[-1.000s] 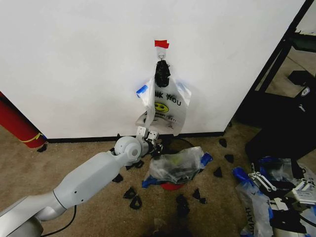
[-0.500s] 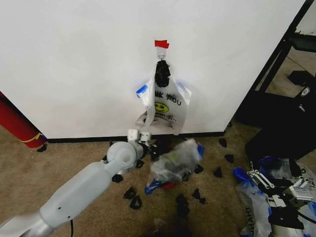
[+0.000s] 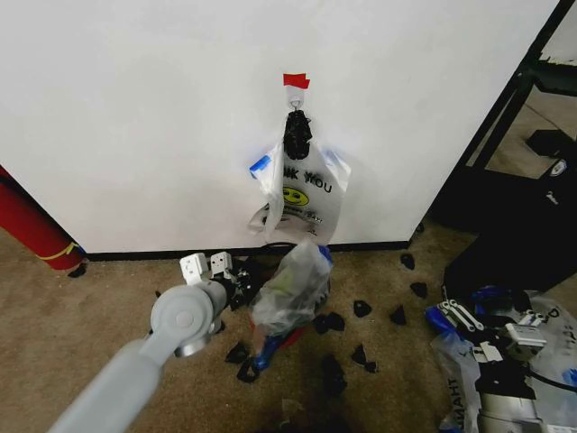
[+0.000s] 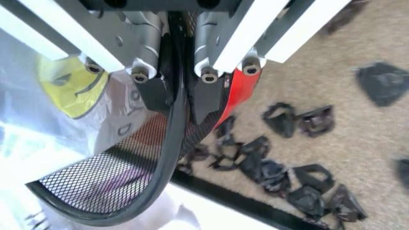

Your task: Pick up the garbage bag from the wall and place it over the trash bin.

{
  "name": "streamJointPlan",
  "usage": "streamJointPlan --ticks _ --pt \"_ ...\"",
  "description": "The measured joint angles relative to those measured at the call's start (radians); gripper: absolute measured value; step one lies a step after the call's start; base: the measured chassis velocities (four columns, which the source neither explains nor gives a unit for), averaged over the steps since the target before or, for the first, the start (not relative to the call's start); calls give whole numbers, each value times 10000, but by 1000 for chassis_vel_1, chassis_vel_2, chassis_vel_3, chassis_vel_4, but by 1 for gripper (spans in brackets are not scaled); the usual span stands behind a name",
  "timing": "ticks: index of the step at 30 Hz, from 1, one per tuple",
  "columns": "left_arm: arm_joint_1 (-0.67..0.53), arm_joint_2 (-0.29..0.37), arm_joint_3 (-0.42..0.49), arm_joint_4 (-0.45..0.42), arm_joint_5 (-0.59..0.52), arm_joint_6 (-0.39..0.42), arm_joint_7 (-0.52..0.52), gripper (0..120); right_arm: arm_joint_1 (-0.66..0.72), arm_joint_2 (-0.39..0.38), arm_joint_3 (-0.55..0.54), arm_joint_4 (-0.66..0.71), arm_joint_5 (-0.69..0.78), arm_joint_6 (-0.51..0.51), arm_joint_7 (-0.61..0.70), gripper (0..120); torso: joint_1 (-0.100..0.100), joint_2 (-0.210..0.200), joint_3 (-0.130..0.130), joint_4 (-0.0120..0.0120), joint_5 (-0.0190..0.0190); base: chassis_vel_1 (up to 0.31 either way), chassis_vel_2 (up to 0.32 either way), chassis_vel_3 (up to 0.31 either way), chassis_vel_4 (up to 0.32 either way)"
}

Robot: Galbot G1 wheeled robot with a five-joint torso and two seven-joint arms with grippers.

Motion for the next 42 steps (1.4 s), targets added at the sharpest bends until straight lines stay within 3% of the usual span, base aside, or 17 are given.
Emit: streamJointPlan --ticks 3,10,19,25,31,42 --pt "301 -505 140 82 656 -638 153 3 -1 -26 -14 67 -62 -31 40 100 0 0 0 0 0 0 0 0 0" --pt "763 -945 325 579 2279 -1464 152 3 -232 -73 263 155 -7 83 47 100 0 0 0 0 0 0 0 0 0" --pt "1487 -1038 317 625 3195 -1681 7 3 -291 -23 225 173 -12 165 42 100 1 0 0 2 1 0 0 0 0" --pt "1953 -1524 198 800 3868 -1857 -27 3 -134 22 7 246 -117 44 48 100 1 0 0 3 2 0 0 0 0" --pt "2002 -1471 68 844 3974 -1710 2 4 -193 27 -45 302 -192 36 51 100 1 0 0 1 1 0 0 0 0" --pt "2184 -1236 -137 128 4524 -1234 116 41 -249 21 -178 365 -293 45 52 100 1 0 1 0 0 0 0 0 0"
